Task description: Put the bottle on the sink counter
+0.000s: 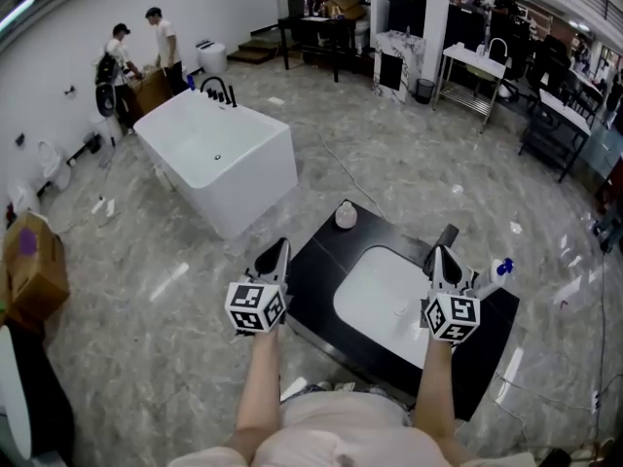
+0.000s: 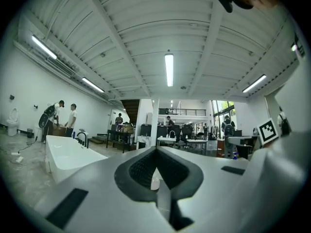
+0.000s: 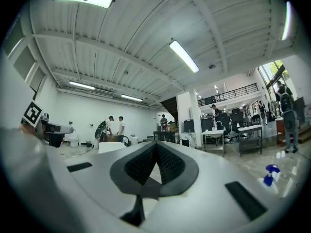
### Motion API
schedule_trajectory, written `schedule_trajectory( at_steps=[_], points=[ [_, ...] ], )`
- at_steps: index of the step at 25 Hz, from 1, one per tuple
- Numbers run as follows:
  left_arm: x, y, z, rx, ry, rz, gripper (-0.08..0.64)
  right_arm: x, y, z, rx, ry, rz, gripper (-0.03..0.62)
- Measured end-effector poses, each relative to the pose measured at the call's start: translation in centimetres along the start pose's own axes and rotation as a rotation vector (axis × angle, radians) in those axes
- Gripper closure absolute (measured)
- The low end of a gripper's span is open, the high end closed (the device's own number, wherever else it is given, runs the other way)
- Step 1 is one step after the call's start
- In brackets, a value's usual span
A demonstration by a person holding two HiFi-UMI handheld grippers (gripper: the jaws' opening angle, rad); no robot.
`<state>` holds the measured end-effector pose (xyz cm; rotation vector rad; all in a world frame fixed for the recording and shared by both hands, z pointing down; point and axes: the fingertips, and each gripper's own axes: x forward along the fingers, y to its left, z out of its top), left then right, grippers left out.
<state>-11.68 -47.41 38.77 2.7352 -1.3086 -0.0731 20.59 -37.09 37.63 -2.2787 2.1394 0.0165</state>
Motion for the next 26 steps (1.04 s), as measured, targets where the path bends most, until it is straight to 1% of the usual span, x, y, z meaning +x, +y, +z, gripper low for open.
schedule_trajectory(
  at_steps=[5,9,13,19,26],
  points=[
    [-0.5,-0.6,-0.4,-0.008,0.004,-0.011,0.532,-1.1,0.1,-0.2,-0.006,0.012,0.009,0.578],
    [0.5,-0.5,-0.5,-0.005,0.007,-0.023,0.532,0.0,0.1,-0.2,-0.011,0.018,0.014,0.578],
    [0.3,-0.8,0.2,-0.007,0.007,-0.037,0.532,-0.4,0.4,0.3,-0.009,0.03,0.014,0.578],
    [0.0,-1.3,-1.0,-0.012,0.013,-0.047,0.532,-1.0,0.4,-0.8,0.001,0.034,0.017,0.578],
    [-0.9,-1.4,-0.6,-0.021,0.012,-0.044,0.532,-1.7,1.0,-0.4,0.0,0.044,0.022,0.578]
  ],
)
